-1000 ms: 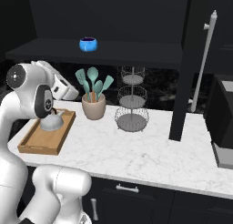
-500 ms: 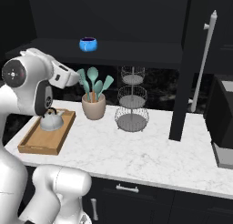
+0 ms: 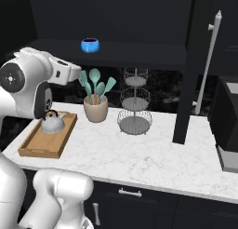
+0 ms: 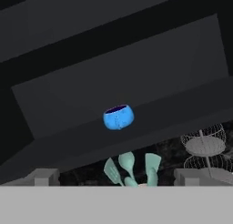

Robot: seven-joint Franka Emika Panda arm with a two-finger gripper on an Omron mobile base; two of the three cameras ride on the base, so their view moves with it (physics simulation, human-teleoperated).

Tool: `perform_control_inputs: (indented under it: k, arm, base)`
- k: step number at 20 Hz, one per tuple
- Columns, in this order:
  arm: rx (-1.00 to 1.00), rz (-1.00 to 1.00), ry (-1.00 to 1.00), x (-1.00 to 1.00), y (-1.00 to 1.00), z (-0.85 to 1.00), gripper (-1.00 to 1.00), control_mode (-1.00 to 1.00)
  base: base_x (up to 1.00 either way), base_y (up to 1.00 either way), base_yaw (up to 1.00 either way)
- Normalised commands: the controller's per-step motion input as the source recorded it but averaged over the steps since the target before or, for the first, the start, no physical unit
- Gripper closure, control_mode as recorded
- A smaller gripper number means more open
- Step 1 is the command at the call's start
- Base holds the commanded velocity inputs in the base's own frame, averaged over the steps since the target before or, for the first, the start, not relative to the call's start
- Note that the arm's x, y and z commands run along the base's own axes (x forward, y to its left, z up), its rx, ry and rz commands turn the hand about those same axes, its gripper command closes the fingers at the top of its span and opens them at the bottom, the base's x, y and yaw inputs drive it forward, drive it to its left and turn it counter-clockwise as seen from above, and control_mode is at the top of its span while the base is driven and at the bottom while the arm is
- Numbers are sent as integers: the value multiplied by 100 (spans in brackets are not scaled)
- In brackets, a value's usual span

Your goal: Pick the kettle from the counter and place it on the tray. Then pick the mug from the cabinet and place it on the tray. Then close the cabinet doors.

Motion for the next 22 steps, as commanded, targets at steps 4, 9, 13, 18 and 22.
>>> perform_control_inputs:
  k: [4,9,13,18,22]
  arm:
    - [-7,-2,0,0,10,0,-100,-100]
    - [-2,0,0,3,1,0,-100,-100]
    - [-7,0,5,20,3,0,-100,-100]
    - [-6,0,1,25,2,11,-100,-100]
    - [-10,-2,1,25,11,12,-100,-100]
  base:
    - [0,0,0]
    - [0,0,0]
    - [0,0,0]
    - [0,0,0]
    - [0,0,0]
